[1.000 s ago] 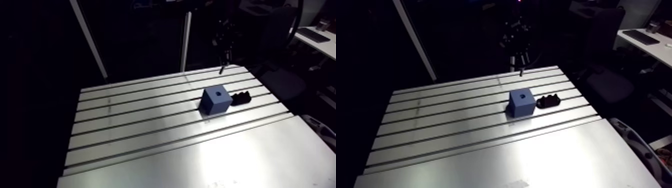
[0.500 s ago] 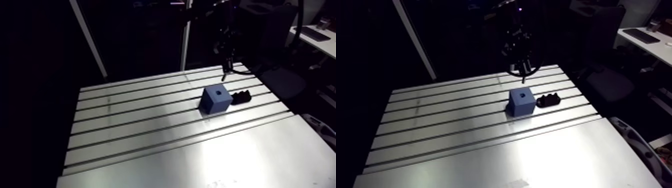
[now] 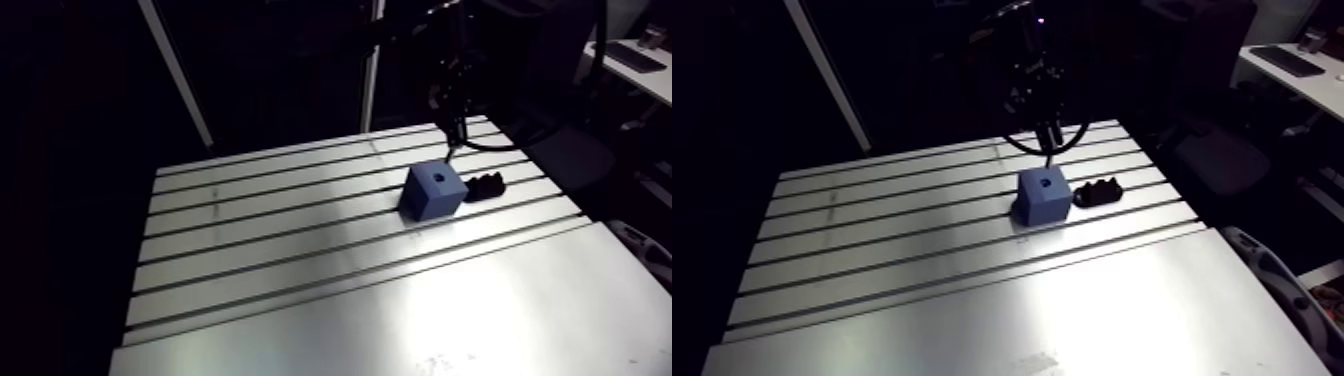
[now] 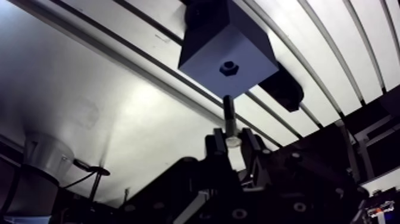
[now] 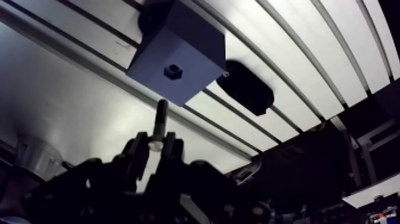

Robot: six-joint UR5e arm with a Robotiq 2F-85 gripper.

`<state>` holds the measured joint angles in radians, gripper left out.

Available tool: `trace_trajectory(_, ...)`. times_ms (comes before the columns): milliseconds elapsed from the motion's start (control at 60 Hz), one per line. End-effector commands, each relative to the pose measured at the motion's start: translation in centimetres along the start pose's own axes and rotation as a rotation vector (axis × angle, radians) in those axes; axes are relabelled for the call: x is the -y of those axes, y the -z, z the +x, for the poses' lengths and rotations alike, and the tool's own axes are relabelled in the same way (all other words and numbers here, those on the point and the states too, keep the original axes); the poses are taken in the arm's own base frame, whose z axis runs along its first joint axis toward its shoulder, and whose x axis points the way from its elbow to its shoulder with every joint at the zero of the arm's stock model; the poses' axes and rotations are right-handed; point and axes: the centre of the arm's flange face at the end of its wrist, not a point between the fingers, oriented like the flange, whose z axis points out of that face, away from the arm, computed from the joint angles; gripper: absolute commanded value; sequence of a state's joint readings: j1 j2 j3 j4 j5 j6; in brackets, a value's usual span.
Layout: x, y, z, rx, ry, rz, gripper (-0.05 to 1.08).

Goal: Pick up the M10 bolt and insert it into the hex recess until seated.

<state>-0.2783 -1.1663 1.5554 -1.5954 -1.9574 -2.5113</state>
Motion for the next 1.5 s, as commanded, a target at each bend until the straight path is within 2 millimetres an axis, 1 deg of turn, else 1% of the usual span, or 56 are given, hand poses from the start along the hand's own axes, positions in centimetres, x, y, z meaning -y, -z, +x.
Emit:
trace_trajectory(17, -0.2, -0.6, 0.5, 0.006, 0.004, 0.007, 0.95)
trace_trajectory(183, -0.7, -0.9, 0.9, -0.005, -0.006, -0.005, 0.95)
trace_trajectory(617, -1.0, -1.4, 1.3, -0.005, -0.006, 0.001, 0.95)
trace_trajectory(1050, -1.0, -1.6, 1.4, -0.004, -0.004, 0.005, 0.95)
trace_trajectory(1183, -1.1, -2.2, 1.6, 0.001, -0.003, 0.013, 0.95)
trace_trajectory(1500, -1.1, -2.4, 1.7, 0.001, -0.003, 0.015, 0.95)
